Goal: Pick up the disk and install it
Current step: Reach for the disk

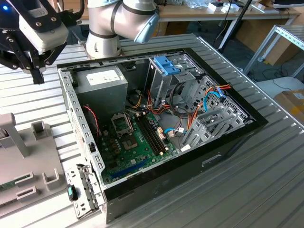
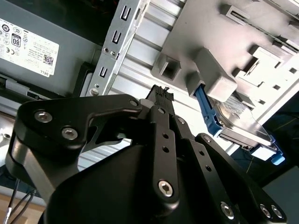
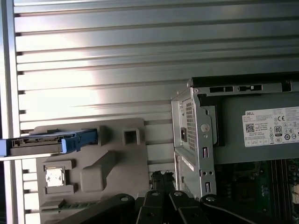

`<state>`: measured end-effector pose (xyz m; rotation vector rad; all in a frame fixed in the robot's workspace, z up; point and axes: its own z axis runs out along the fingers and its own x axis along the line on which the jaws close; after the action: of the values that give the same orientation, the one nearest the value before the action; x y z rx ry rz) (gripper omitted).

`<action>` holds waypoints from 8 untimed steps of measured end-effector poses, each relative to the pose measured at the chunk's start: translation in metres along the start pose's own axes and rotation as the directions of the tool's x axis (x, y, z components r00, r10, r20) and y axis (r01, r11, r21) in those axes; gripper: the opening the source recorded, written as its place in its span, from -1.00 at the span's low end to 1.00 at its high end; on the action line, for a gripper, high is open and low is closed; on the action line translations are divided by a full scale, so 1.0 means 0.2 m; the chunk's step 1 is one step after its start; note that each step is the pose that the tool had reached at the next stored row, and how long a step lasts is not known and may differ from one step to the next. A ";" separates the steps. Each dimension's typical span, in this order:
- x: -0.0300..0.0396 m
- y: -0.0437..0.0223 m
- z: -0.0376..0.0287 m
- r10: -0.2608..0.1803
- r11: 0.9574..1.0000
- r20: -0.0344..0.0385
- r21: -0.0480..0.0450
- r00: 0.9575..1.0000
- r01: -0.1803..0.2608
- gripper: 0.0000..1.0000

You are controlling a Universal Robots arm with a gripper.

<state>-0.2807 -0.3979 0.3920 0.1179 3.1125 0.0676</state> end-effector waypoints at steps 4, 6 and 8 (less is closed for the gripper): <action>0.053 -0.004 -0.001 0.000 1.000 0.000 0.000 1.000 0.000 -0.79; 0.111 -0.008 -0.002 0.000 1.000 0.000 0.000 1.000 0.000 -0.79; 0.161 -0.012 -0.003 0.000 1.000 0.000 0.000 1.000 0.000 -0.79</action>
<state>-0.3129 -0.3979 0.3917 0.1181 3.1125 0.0675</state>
